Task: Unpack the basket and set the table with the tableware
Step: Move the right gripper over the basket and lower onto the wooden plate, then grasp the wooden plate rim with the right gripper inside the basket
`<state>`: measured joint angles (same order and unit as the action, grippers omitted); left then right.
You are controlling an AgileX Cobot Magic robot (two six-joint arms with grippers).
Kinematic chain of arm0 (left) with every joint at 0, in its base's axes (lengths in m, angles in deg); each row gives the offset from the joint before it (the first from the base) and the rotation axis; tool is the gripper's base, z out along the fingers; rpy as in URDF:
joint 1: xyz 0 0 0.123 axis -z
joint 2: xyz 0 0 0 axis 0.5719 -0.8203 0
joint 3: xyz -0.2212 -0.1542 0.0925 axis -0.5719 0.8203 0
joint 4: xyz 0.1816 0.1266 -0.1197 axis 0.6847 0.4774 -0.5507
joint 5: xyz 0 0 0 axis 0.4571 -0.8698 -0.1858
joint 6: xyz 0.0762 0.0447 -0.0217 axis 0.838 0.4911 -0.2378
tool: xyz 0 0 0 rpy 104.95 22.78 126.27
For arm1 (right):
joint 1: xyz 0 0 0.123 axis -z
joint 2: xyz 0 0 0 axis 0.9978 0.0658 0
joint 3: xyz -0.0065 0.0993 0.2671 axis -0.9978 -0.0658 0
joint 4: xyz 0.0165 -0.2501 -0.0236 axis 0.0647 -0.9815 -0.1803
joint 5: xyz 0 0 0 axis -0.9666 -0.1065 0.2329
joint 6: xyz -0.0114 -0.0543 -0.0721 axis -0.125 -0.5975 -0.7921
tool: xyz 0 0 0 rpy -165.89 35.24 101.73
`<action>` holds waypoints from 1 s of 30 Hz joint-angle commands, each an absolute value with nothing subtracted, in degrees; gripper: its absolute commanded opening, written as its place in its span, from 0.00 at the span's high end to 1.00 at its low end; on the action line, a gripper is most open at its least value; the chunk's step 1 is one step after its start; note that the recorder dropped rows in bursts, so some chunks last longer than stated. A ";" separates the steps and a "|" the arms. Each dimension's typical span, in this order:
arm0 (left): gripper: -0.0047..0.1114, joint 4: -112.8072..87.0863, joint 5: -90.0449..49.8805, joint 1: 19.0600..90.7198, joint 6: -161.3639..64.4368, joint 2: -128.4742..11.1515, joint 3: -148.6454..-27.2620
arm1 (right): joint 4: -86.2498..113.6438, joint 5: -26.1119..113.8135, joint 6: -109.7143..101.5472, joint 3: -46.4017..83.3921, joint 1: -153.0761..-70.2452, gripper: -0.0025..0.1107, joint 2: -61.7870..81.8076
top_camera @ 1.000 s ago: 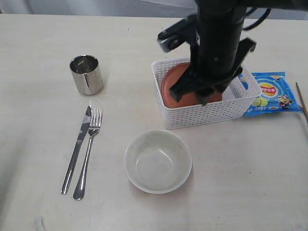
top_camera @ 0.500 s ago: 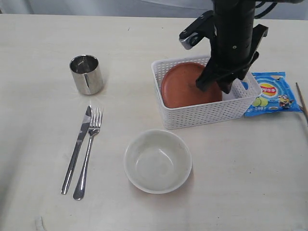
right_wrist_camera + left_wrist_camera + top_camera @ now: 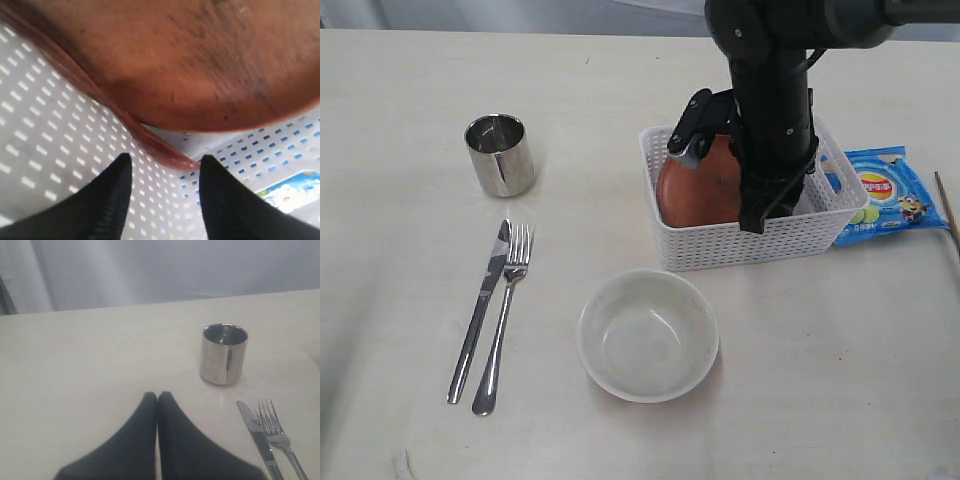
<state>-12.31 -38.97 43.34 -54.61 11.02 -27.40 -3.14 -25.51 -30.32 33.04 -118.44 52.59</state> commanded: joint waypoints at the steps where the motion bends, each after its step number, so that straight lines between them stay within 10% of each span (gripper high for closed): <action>1: 0.96 -12.45 -38.49 43.68 -54.76 11.15 -27.26 | -3.35 -25.30 -26.23 33.32 -118.41 0.60 54.01; 25: 0.96 -12.45 -38.49 43.68 -54.76 11.15 -27.26 | -2.85 -11.89 15.85 48.85 -114.97 0.60 63.87; 30: 0.96 -12.45 -38.49 43.68 -54.76 11.15 -27.26 | 10.10 -17.95 -5.38 52.44 -111.64 0.60 63.87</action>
